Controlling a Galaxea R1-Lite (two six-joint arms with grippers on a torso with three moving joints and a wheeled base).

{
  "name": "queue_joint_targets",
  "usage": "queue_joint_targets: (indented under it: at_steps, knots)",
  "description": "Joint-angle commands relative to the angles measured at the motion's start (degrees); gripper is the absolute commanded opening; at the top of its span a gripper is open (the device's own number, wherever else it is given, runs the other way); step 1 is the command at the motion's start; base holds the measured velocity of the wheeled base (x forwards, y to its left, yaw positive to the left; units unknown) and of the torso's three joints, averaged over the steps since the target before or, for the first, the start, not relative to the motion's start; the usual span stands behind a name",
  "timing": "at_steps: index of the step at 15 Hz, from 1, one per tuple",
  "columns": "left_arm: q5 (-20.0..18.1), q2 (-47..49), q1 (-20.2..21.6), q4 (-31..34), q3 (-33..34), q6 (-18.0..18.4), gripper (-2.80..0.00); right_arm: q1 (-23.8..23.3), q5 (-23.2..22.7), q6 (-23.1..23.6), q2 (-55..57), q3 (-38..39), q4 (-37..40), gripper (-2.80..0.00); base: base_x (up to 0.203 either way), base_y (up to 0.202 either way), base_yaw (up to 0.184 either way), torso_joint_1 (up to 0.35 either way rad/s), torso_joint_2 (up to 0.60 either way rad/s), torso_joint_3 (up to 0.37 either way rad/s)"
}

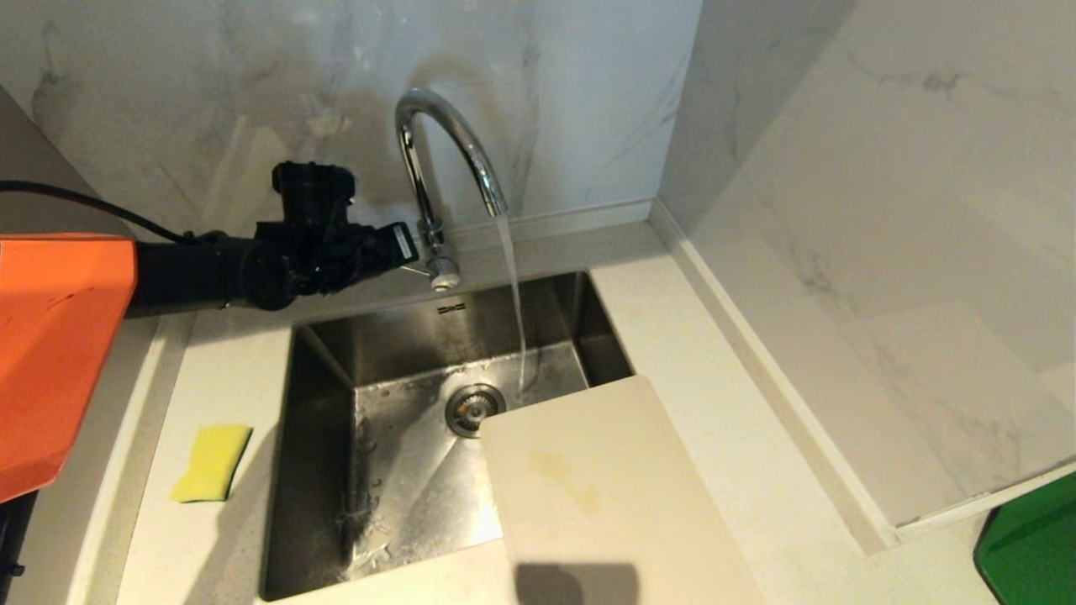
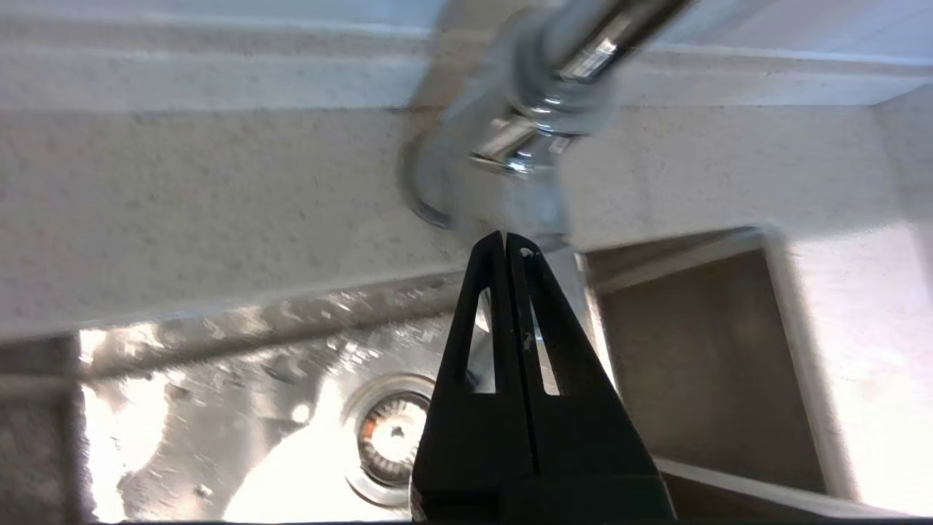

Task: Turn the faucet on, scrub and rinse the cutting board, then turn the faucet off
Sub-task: Turn on the tap, then pick up the cleaning cloth

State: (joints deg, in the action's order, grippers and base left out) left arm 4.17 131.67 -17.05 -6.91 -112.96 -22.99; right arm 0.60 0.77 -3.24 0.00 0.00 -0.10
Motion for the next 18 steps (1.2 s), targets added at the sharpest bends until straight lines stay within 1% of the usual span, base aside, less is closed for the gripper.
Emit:
queue_joint_targets:
  at_steps: [1,2,5,7,10,11,12,13,15,18]
  knots:
    - [0.2,-1.1,-0.3,0.5,0.2,0.0,-2.8,0.0,0.0,0.0,-0.1,0.1,0.0,0.0,0.0,0.0,0.0,0.0,0.0,0.0]
    - [0.6,-1.2,-0.3,0.8,0.3,0.3,-2.8,0.0,0.0,0.0,-0.1,0.1,0.0,0.0,0.0,0.0,0.0,0.0,0.0,0.0]
    - [2.5,-2.3,0.0,4.1,0.4,3.6,-2.8,0.0,0.0,0.0,-0.1,0.1,0.0,0.0,0.0,0.0,0.0,0.0,0.0,0.0]
    - [2.6,-3.8,0.6,8.6,0.4,6.6,-2.8,0.0,0.0,0.0,-0.1,0.1,0.0,0.0,0.0,0.0,0.0,0.0,0.0,0.0]
    - [2.6,-7.2,1.7,18.9,2.0,9.8,-2.8,0.0,0.0,0.0,-0.1,0.1,0.0,0.0,0.0,0.0,0.0,0.0,0.0,0.0]
    - [2.7,-8.2,2.5,23.3,2.9,12.9,-2.8,0.0,0.0,0.0,-0.1,0.1,0.0,0.0,0.0,0.0,0.0,0.0,0.0,0.0]
    - [2.7,-9.8,3.8,28.0,4.0,17.3,-2.8,0.0,0.0,0.0,-0.1,0.1,0.0,0.0,0.0,0.0,0.0,0.0,0.0,0.0]
    - [2.7,-11.4,5.3,31.1,5.1,20.3,-2.8,0.0,0.0,0.0,-0.1,0.1,0.0,0.0,0.0,0.0,0.0,0.0,0.0,0.0]
    - [2.8,-13.6,7.1,34.6,8.0,21.6,-2.8,0.0,0.0,0.0,-0.1,0.1,0.0,0.0,0.0,0.0,0.0,0.0,0.0,0.0]
    - [2.8,-17.1,10.4,35.9,15.8,22.2,-2.8,0.0,0.0,0.0,-0.1,0.1,0.0,0.0,0.0,0.0,0.0,0.0,0.0,0.0]
